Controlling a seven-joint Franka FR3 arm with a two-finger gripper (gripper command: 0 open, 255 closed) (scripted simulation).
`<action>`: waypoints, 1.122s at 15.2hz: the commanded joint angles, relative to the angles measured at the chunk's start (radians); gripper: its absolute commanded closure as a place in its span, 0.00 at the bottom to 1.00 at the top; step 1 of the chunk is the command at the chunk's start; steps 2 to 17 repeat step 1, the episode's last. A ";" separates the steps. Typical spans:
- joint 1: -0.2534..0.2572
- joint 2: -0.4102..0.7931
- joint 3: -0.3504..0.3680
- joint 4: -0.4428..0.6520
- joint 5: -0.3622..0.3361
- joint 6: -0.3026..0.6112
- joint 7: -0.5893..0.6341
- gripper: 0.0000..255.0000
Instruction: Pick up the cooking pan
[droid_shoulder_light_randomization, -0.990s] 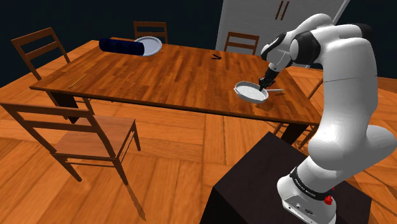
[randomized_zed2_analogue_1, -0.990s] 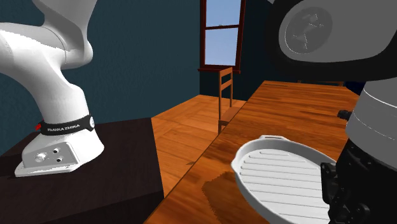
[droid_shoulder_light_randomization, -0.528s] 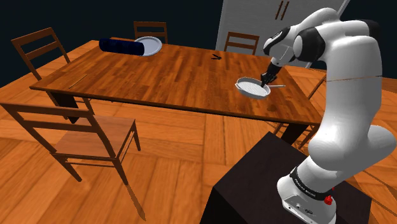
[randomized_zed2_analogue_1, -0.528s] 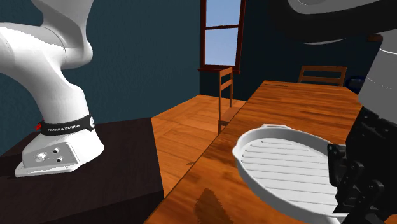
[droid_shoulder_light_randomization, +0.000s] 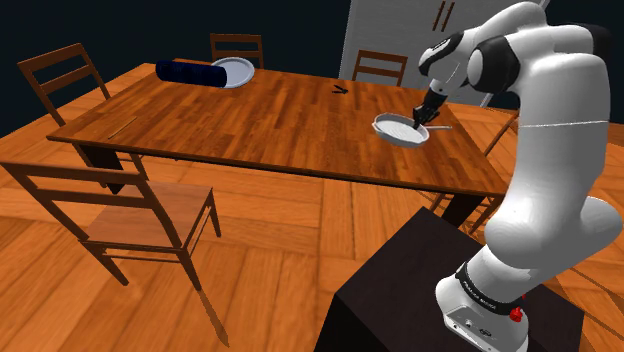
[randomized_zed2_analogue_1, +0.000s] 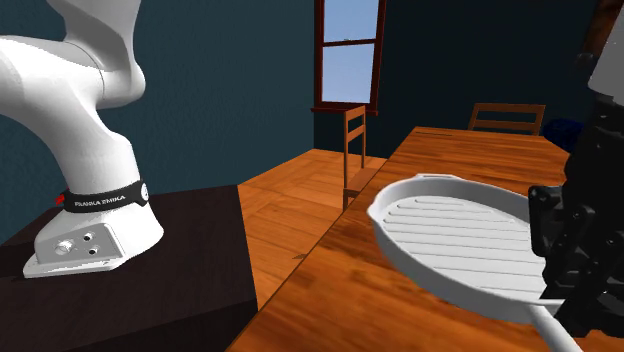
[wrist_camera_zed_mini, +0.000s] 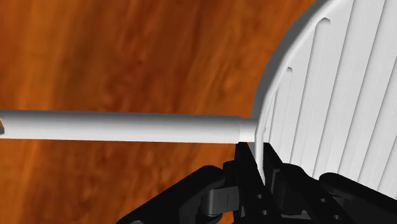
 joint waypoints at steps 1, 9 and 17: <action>0.001 -0.004 -0.002 0.002 -0.003 -0.006 0.002 1.00; 0.001 -0.004 -0.002 0.002 -0.003 -0.006 0.002 1.00; 0.001 -0.004 -0.002 0.002 -0.003 -0.006 0.002 1.00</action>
